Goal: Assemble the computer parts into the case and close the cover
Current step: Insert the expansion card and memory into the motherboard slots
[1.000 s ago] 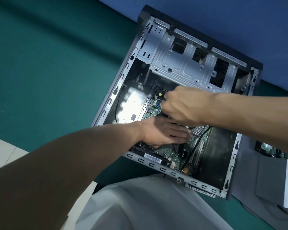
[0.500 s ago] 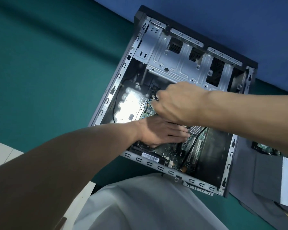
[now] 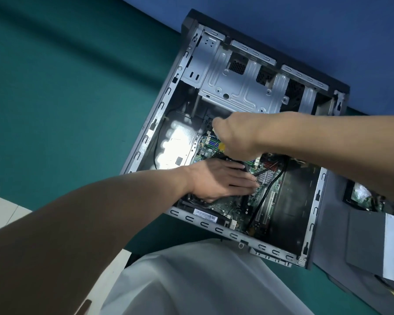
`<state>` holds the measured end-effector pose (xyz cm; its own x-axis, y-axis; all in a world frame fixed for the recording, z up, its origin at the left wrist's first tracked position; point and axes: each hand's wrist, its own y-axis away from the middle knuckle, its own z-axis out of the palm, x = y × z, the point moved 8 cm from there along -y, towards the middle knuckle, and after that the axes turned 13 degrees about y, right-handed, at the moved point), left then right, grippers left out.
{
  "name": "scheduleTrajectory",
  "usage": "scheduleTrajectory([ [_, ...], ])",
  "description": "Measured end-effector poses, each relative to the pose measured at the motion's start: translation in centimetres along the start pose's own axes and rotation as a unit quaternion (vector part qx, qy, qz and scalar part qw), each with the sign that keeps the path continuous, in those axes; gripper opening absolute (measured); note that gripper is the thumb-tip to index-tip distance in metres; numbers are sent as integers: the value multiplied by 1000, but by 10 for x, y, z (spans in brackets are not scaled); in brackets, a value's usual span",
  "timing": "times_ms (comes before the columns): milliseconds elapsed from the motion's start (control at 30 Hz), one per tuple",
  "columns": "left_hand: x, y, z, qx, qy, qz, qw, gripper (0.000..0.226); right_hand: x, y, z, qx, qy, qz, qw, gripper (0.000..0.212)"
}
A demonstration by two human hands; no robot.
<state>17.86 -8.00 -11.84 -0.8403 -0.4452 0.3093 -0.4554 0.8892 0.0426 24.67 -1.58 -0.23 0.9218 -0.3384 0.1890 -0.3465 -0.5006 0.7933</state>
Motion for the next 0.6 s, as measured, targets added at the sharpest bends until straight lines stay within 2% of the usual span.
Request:
scheduleTrajectory([
  [67,-1,0,-1,-11,3,-1,1000,59,-8,5,-13,110,146,-51,982,18],
  [100,-1,0,-2,-9,12,-1,1000,59,-13,8,-14,146,183,-81,969,24],
  [167,-2,-1,-3,-1,34,1,999,57,-21,11,-9,169,184,-121,961,32],
  [233,-1,-1,-6,3,48,4,999,53,-19,6,-3,158,118,-90,976,33],
  [300,-1,1,-6,-2,46,2,999,56,0,-5,1,118,-31,15,992,30],
  [367,-1,2,-4,-15,28,-6,999,61,18,-12,12,52,-149,110,981,29],
  [400,0,1,-3,-20,23,-9,999,62,21,-13,16,29,-169,125,977,28],
  [500,0,0,2,-47,-13,-24,998,64,16,-9,16,-6,-147,86,985,27],
  [600,2,-3,-3,-75,-13,-39,996,75,17,1,15,-9,-66,30,997,8],
])
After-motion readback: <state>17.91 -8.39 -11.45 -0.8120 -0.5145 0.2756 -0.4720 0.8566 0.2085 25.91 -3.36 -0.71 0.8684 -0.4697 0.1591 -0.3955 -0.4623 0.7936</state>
